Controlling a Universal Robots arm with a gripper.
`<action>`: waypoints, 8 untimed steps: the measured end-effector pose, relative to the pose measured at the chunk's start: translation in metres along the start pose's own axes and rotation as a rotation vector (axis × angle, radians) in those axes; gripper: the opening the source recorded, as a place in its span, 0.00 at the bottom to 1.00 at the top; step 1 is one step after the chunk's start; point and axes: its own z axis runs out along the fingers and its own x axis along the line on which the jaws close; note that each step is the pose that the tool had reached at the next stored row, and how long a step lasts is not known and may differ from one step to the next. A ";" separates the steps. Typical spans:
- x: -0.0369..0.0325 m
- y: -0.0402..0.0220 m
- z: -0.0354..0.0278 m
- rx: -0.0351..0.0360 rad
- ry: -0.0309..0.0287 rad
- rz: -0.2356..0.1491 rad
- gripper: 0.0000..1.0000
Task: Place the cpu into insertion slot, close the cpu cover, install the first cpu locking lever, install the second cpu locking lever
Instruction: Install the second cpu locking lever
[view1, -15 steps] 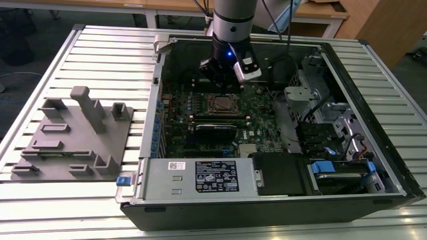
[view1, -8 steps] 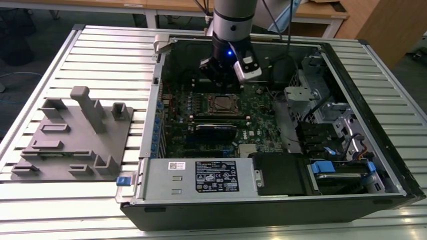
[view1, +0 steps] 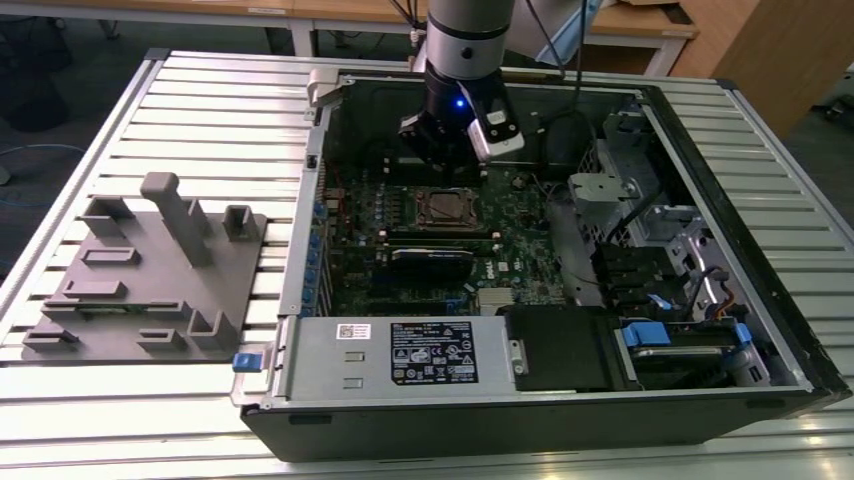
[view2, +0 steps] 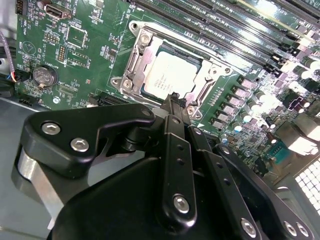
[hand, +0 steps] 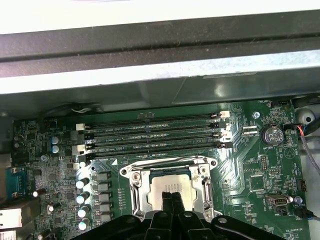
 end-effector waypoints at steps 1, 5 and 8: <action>0.0000 0.0000 0.0000 0.0001 0.0000 0.000 0.10; -0.0001 -0.0007 -0.0002 0.0002 0.0001 0.000 0.10; -0.0003 -0.0026 -0.0002 0.0000 0.0001 0.000 0.10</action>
